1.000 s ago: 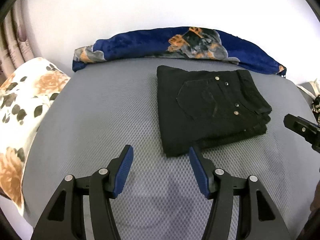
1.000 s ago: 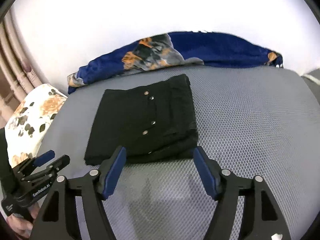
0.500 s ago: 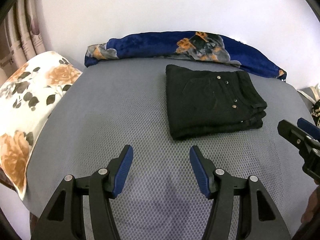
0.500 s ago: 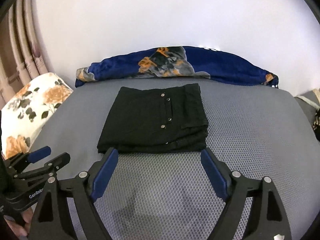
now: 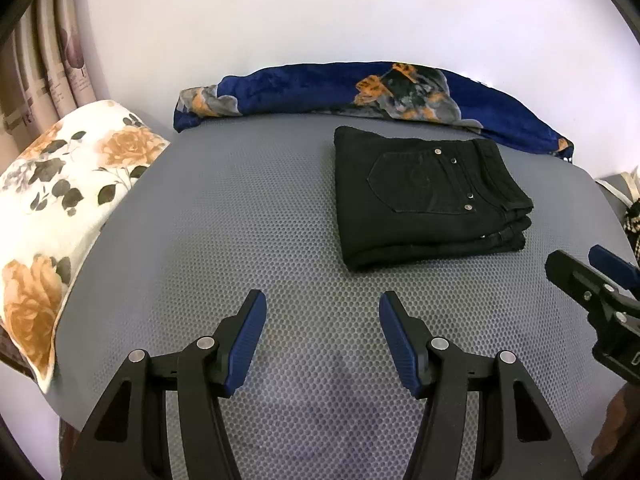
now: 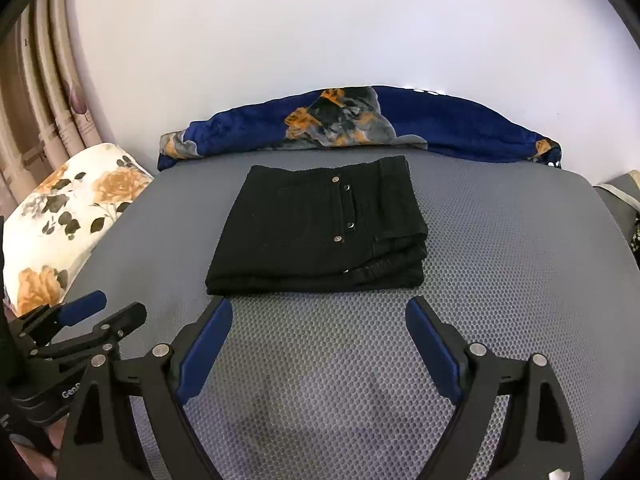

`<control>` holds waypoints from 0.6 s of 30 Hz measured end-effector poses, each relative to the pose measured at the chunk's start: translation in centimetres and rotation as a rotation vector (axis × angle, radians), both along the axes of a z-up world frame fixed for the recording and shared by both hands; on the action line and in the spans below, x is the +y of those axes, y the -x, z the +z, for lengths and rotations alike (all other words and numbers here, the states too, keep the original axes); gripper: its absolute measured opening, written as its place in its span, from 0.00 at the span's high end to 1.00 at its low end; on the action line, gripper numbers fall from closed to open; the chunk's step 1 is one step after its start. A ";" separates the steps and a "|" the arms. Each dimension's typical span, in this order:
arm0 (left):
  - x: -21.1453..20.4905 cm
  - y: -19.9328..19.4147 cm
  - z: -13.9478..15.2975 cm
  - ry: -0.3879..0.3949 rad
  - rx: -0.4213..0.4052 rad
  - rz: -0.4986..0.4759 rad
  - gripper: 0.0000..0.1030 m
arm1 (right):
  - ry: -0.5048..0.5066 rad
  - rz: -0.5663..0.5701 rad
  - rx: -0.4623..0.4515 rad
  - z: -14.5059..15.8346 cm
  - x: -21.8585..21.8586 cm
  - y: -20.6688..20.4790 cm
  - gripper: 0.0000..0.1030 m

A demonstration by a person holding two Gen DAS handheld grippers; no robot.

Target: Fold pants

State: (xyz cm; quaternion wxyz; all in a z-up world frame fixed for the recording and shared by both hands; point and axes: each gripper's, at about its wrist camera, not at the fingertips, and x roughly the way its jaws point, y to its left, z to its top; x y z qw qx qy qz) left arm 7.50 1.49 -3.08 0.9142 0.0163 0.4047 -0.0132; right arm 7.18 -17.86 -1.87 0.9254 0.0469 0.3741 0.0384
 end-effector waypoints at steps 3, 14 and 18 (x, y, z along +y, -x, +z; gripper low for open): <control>0.0 0.0 -0.1 -0.005 0.005 0.002 0.42 | 0.000 -0.003 0.001 -0.3 0.1 0.0 0.16; -0.5 0.2 -0.5 -0.013 0.013 0.000 0.42 | 0.019 -0.004 -0.007 -0.5 0.4 0.2 0.16; -0.7 0.3 -0.9 -0.018 0.022 -0.004 0.42 | 0.020 -0.006 -0.010 -0.7 0.4 0.3 0.16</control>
